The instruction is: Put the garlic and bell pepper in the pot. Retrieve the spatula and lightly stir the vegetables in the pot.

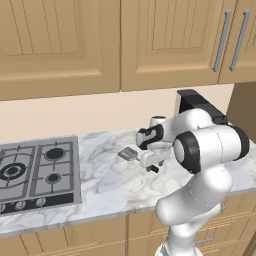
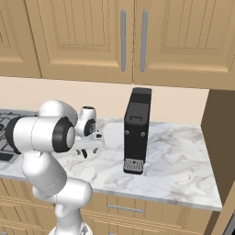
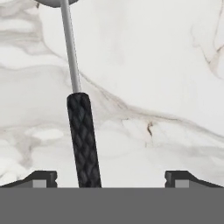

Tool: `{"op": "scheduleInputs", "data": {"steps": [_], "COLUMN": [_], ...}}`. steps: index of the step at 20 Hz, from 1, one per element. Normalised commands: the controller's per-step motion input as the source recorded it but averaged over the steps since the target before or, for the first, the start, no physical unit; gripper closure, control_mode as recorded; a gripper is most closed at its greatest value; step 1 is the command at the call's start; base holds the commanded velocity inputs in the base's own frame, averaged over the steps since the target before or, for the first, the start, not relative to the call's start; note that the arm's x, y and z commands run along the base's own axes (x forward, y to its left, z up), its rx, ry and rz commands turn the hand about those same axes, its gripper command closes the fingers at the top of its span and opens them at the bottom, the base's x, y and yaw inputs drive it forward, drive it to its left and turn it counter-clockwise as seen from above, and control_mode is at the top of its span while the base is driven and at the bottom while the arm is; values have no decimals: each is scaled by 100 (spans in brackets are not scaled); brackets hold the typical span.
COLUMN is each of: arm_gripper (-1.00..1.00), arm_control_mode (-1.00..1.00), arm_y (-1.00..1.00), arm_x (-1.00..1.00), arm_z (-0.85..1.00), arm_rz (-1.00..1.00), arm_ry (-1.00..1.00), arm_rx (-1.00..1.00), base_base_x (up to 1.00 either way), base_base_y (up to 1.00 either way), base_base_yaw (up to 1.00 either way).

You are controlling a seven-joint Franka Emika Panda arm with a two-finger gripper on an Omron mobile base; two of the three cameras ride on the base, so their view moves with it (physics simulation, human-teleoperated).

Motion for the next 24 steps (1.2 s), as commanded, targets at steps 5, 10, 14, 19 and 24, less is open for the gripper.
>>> {"op": "scheduleInputs", "data": {"steps": [5, 10, 14, 19, 24], "arm_gripper": [-100, -100, 100, 100, 100], "arm_control_mode": [-100, -100, -100, -100, -100], "arm_y": [2, 9, 6, 0, 0], "arm_x": [-1, 0, 0, 0, 0], "arm_z": [0, 0, 0, 0, 0], "arm_rz": [0, 0, 0, 0, 0], "arm_ry": [0, 0, 0, 0, 0], "arm_rx": [0, 0, 0, 0, 0], "base_base_x": [0, 0, 0, 0, 0], "base_base_y": [0, 0, 0, 0, 0], "base_base_yaw": [0, 0, 0, 0, 0]}}
